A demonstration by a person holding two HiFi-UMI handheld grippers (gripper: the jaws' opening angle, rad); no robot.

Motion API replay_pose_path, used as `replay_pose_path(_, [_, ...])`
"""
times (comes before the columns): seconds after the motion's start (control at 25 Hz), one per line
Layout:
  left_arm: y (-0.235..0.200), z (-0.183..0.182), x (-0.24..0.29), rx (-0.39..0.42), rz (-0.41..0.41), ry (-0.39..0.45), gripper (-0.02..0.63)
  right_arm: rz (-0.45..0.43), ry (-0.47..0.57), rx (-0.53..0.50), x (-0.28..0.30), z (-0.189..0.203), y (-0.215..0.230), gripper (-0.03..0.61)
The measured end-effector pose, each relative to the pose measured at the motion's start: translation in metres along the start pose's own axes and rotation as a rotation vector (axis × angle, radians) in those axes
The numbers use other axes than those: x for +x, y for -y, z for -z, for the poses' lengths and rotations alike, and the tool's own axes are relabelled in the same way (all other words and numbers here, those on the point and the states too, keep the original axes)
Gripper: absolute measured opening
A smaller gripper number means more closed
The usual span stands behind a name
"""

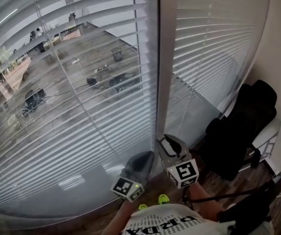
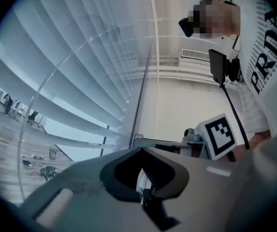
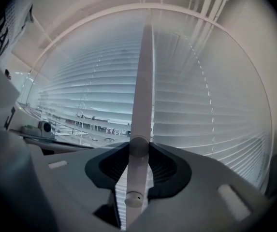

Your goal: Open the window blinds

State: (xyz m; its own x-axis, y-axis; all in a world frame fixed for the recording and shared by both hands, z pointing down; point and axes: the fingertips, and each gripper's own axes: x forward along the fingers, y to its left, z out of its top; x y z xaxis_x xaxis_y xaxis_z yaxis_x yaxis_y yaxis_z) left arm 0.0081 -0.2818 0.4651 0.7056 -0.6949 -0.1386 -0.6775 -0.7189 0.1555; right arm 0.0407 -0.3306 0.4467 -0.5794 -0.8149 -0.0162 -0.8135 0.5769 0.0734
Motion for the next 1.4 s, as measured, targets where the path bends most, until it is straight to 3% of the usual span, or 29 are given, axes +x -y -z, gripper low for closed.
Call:
replay_pose_path(0.44, [0.0033,-0.0021,0.003,-0.006,0.02,-0.008,-0.007,-0.015,-0.001,0.128,0.0007,0.0004,-0.0001,0.134])
replay_pose_path(1.4, [0.0028,-0.0007,0.0098,-0.015,0.024,-0.002,-0.006,-0.008,0.004,0.116,0.0011,0.0009,-0.0005,0.126])
